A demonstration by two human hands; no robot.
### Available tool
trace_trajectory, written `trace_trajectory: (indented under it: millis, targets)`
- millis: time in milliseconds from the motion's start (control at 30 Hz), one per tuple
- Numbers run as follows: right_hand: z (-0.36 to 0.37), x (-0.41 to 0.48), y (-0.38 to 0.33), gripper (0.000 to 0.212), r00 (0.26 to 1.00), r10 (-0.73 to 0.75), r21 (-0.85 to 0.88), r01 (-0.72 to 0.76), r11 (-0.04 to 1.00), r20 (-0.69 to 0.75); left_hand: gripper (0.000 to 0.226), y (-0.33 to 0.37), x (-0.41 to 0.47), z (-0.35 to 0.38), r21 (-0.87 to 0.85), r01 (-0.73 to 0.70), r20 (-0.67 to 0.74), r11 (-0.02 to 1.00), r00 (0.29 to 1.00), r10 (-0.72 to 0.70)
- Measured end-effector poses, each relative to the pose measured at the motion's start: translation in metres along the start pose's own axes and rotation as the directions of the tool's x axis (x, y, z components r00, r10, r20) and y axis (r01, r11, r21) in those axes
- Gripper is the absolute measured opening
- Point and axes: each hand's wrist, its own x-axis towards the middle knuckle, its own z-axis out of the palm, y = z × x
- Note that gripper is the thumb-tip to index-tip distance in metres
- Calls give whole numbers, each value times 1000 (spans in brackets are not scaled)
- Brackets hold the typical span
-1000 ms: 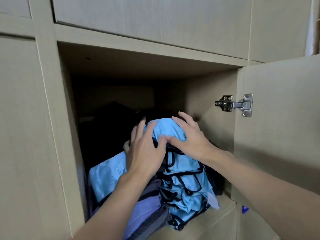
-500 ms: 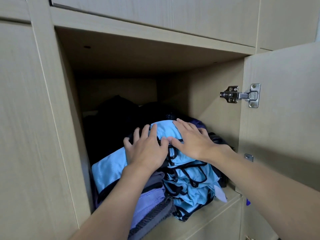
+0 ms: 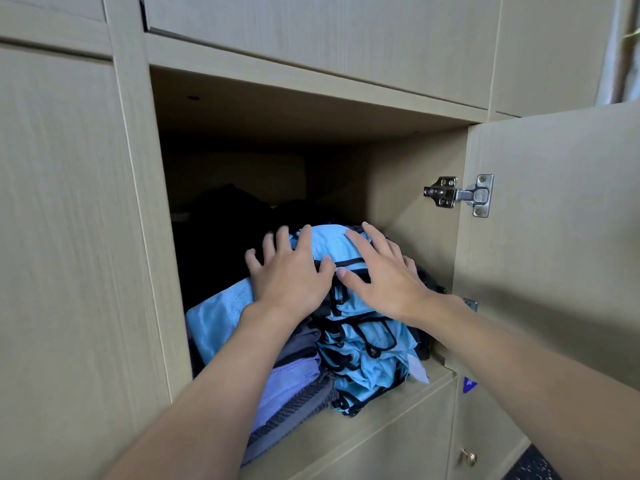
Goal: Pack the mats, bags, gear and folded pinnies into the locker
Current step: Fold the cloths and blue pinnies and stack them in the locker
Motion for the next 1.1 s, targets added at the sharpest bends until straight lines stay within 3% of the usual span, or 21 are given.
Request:
trace_trajectory:
  millis: [200,300,400,467,667,833,1100]
  targets:
    - [-15,-9,-8,67,1000,2,40,-2,999,-14,61,2,-9,-9,-36,-49,1,998,999,49]
    - [-20,-23,-9,65,1000,9,46,-8,999,-21,57,6,-25,-13,-70,-104,-67,992,993,99]
    - [-21,-48,-3,62,999,37,50,-35,998,-29,49,11,-50,-15,-184,-211,-193,960,965,175]
    - [-17,-74,7,58,997,69,55,-66,996,-47,45,17,-72,-8,-316,-281,-200,906,953,226]
    - [15,-177,55,48,968,251,56,-250,967,-5,40,60,-148,44,-515,-361,-12,778,910,414]
    - [52,-278,102,46,911,396,36,-402,915,114,28,88,-217,109,-570,-224,289,790,846,448]
    - [139,-472,143,45,699,624,-65,-647,760,350,8,91,-379,247,-532,-159,682,832,502,532]
